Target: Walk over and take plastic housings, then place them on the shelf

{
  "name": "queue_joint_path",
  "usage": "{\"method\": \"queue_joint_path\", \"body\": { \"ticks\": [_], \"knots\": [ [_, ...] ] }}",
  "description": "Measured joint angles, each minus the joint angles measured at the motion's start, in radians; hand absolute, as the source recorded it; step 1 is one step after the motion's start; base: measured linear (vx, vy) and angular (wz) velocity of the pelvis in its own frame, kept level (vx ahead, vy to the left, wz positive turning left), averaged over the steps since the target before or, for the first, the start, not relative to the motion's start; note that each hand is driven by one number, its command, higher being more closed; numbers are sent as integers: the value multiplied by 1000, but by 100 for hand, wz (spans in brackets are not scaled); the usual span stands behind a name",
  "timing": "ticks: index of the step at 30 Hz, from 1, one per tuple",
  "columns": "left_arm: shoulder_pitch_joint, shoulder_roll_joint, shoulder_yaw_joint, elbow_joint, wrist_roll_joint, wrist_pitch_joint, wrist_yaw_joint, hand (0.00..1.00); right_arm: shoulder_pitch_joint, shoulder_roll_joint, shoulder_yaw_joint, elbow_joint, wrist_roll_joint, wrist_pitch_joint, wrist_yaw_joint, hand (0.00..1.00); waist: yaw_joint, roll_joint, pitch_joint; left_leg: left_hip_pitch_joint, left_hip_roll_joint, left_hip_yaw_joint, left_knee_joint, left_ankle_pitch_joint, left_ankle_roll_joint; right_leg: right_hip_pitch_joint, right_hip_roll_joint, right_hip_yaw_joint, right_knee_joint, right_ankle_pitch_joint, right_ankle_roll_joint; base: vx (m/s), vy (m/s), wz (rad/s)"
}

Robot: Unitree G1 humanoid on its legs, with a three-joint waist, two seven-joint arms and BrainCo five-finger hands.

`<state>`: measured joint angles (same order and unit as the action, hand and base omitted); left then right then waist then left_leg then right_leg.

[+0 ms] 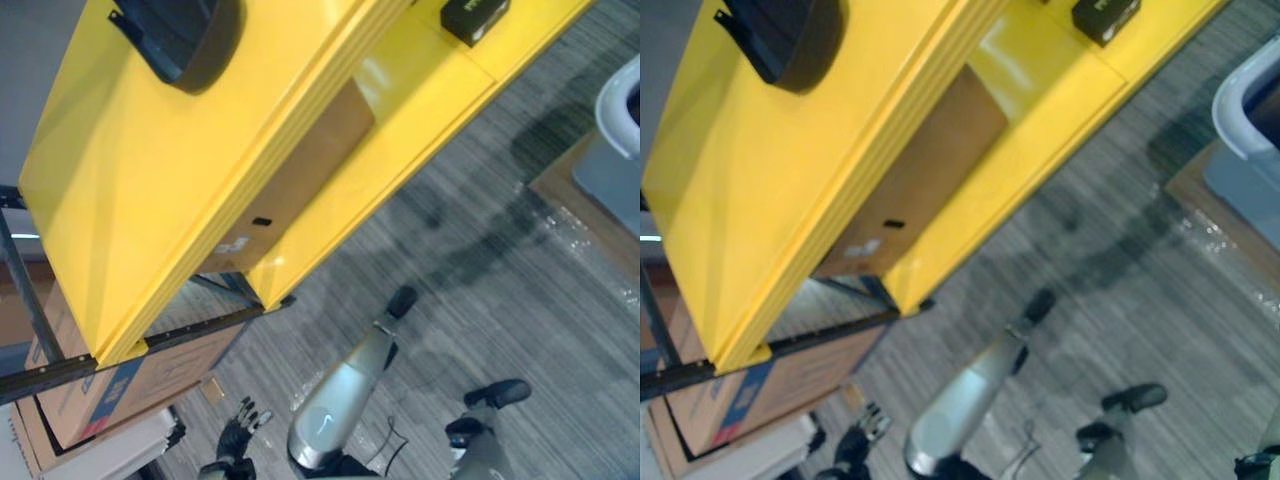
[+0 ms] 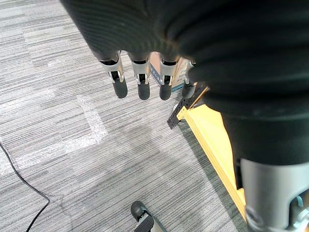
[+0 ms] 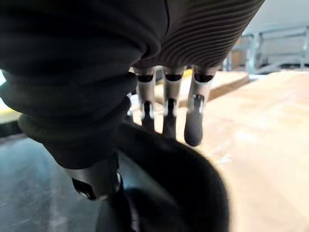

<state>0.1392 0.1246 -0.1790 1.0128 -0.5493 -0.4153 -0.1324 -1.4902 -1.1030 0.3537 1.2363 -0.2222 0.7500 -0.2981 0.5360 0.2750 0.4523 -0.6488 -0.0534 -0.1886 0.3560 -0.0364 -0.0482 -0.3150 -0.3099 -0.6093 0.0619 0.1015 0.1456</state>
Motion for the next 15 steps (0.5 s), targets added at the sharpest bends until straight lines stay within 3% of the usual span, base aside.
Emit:
{"method": "queue_joint_path", "body": {
  "ticks": [8,13,15],
  "knots": [
    [0,33,11,-29,8,-101,14,0,4,0,-3,37,-184,15,125,100,-4,-6,4,0,2,0,1,0,0,4,2,-5,1,0,0,-62,23,1],
    [3,67,14,-145,21,-178,86,0,55,0,-61,48,-148,-16,59,100,-42,-38,27,9,11,1,7,0,0,21,11,-15,4,3,2,-61,16,3],
    [6,71,38,-212,35,-200,132,0,88,0,-111,70,-98,-61,-5,100,-64,-59,42,30,15,5,9,0,0,41,13,-16,5,1,-1,-81,14,-3]
  ]
}}
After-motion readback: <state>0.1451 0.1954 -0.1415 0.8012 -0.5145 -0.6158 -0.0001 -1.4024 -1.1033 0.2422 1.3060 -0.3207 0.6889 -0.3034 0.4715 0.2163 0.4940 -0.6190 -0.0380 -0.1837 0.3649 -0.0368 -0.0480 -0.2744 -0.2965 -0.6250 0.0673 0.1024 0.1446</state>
